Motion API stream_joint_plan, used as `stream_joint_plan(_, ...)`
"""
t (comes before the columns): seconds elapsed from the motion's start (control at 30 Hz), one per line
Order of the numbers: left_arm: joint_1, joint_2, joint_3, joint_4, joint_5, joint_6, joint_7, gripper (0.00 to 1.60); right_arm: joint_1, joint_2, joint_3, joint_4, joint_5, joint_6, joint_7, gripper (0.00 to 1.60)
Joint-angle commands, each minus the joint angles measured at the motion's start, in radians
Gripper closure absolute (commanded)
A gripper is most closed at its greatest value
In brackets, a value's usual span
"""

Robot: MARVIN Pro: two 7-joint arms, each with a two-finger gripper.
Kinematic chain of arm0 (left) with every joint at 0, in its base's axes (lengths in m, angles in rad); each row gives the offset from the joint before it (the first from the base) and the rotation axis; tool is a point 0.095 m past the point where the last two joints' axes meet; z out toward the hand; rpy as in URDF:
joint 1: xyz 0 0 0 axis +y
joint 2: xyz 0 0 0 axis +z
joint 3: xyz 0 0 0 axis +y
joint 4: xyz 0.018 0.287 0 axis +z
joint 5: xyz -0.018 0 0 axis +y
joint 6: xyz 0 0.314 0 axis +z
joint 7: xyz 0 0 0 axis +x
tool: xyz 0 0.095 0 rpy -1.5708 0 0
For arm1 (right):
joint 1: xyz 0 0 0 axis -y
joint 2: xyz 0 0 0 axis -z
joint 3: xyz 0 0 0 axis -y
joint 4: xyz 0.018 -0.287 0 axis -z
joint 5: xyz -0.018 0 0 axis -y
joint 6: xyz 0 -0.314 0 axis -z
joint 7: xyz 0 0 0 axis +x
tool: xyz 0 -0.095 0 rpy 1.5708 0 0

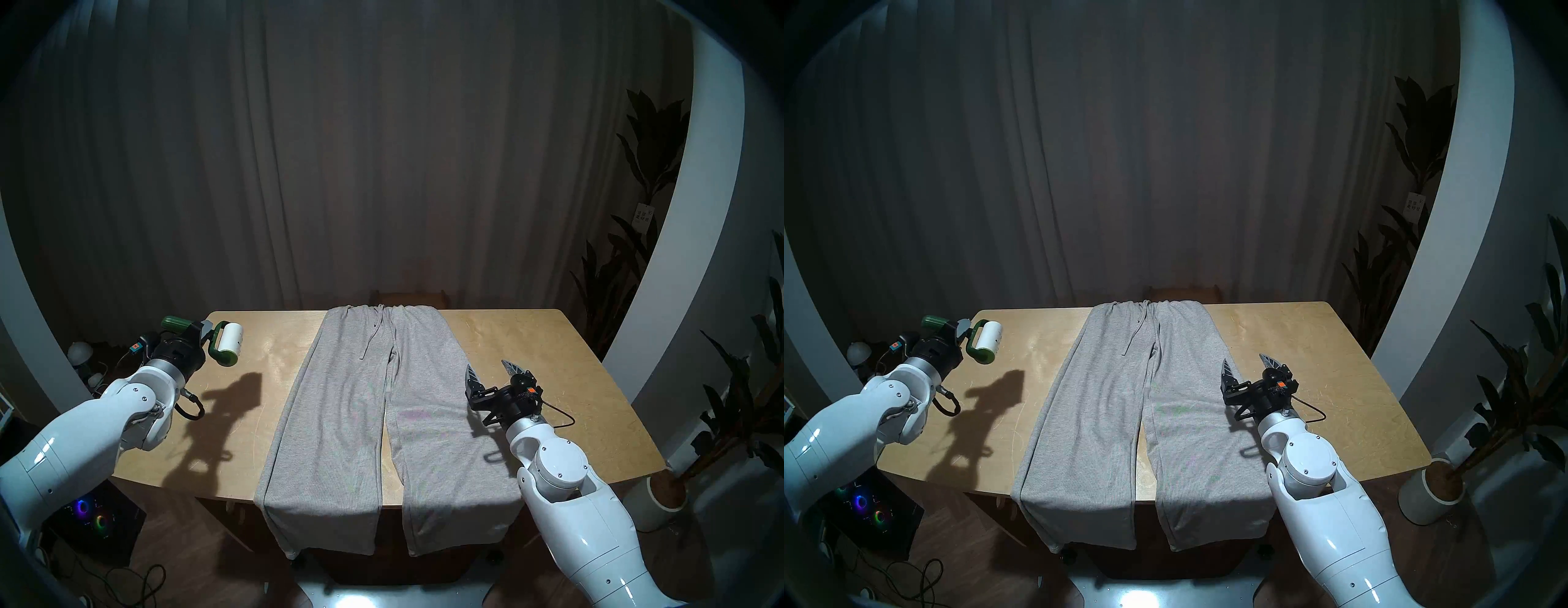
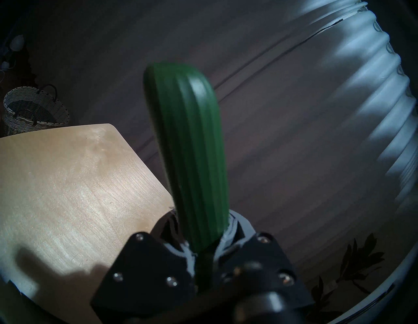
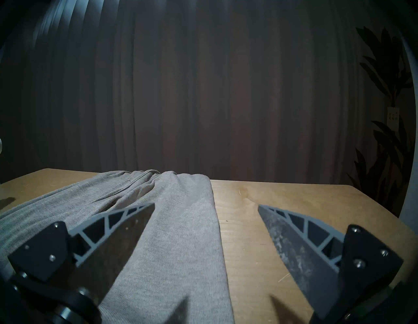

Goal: Remove lint and debris from pants with a lint roller

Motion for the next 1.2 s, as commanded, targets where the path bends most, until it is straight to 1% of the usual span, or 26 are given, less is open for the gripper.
stream_joint_plan(0.0,-0.022,0.027,-0.042,0.022,-0.040,0.082,-0.106,1.60,-0.002,0.000,0.006,-0.022,-0.002,-0.004,-0.010,0.00)
stream_joint_plan(0.17,-0.015,0.020,-0.056,0.062,-0.094,0.154,-0.170,1.60,-0.002,-0.001,0.008,-0.021,0.000,-0.003,-0.018,0.00)
stream_joint_plan(0.3,-0.016,-0.004,-0.079,0.106,-0.166,0.203,-0.218,1.60,-0.001,-0.001,0.009,-0.021,0.001,-0.002,-0.025,0.00)
stream_joint_plan(0.33,-0.016,-0.017,-0.090,0.129,-0.202,0.227,-0.242,1.60,-0.002,-0.002,0.008,-0.021,0.001,-0.002,-0.028,0.00)
stream_joint_plan(0.37,-0.015,-0.023,-0.093,0.140,-0.215,0.238,-0.255,1.60,-0.002,-0.002,0.008,-0.022,0.001,-0.002,-0.029,0.00)
stream_joint_plan(0.4,-0.014,-0.038,-0.104,0.163,-0.253,0.273,-0.287,1.60,-0.002,-0.002,0.008,-0.023,0.001,-0.002,-0.033,0.00)
stream_joint_plan(0.47,-0.016,-0.052,-0.113,0.179,-0.282,0.305,-0.308,1.60,-0.002,-0.003,0.008,-0.025,0.000,-0.002,-0.037,0.00)
stream_joint_plan(0.5,-0.015,-0.058,-0.115,0.188,-0.296,0.327,-0.342,1.60,-0.002,-0.003,0.008,-0.026,0.000,-0.002,-0.039,0.00)
stream_joint_plan(0.53,-0.017,-0.066,-0.119,0.190,-0.309,0.344,-0.332,1.60,-0.003,-0.003,0.007,-0.028,-0.001,-0.002,-0.041,0.00)
stream_joint_plan(0.6,-0.019,-0.087,-0.127,0.205,-0.346,0.384,-0.379,1.60,-0.004,-0.003,0.006,-0.031,-0.002,-0.001,-0.044,0.00)
stream_joint_plan(0.63,-0.022,-0.105,-0.137,0.210,-0.371,0.400,-0.377,1.60,-0.004,-0.004,0.006,-0.032,-0.002,-0.001,-0.046,0.00)
stream_joint_plan(0.67,-0.023,-0.118,-0.140,0.218,-0.389,0.423,-0.397,1.60,-0.005,-0.005,0.004,-0.034,-0.003,-0.001,-0.049,0.00)
stream_joint_plan(0.7,-0.023,-0.132,-0.142,0.232,-0.409,0.453,-0.429,1.60,-0.007,-0.005,0.003,-0.037,-0.005,0.000,-0.051,0.00)
stream_joint_plan(0.73,-0.026,-0.144,-0.142,0.234,-0.419,0.447,-0.413,1.60,-0.009,-0.006,0.002,-0.040,-0.007,0.001,-0.054,0.00)
stream_joint_plan(0.8,-0.034,-0.184,-0.142,0.269,-0.463,0.500,-0.456,1.60,-0.016,-0.006,0.000,-0.048,-0.012,0.002,-0.060,0.00)
stream_joint_plan(0.83,-0.042,-0.194,-0.133,0.279,-0.472,0.506,-0.459,1.60,-0.020,-0.006,-0.001,-0.053,-0.015,0.004,-0.064,0.00)
stream_joint_plan(0.9,-0.066,-0.228,-0.117,0.320,-0.485,0.556,-0.495,1.60,-0.030,-0.005,-0.002,-0.063,-0.023,0.008,-0.072,0.00)
stream_joint_plan(0.93,-0.087,-0.243,-0.106,0.347,-0.467,0.576,-0.496,1.60,-0.035,-0.003,-0.001,-0.069,-0.027,0.011,-0.078,0.00)
stream_joint_plan(0.97,-0.105,-0.245,-0.081,0.365,-0.437,0.582,-0.508,1.60,-0.040,-0.003,0.000,-0.074,-0.029,0.012,-0.082,0.00)
stream_joint_plan(1.0,-0.123,-0.258,-0.070,0.387,-0.394,0.591,-0.518,1.60,-0.044,-0.003,0.001,-0.078,-0.031,0.014,-0.086,0.00)
stream_joint_plan(1.03,-0.121,-0.257,-0.065,0.384,-0.360,0.576,-0.529,1.60,-0.046,-0.002,0.002,-0.079,-0.030,0.014,-0.087,0.00)
stream_joint_plan(1.07,-0.140,-0.269,-0.054,0.406,-0.356,0.576,-0.538,1.60,-0.049,-0.004,0.004,-0.082,-0.030,0.015,-0.093,0.00)
stream_joint_plan(1.13,-0.151,-0.247,-0.034,0.408,-0.295,0.551,-0.555,1.60,-0.052,-0.006,0.009,-0.080,-0.026,0.013,-0.098,0.00)
stream_joint_plan(1.17,-0.153,-0.242,-0.035,0.406,-0.296,0.549,-0.551,1.60,-0.054,-0.005,0.012,-0.080,-0.024,0.013,-0.099,0.00)
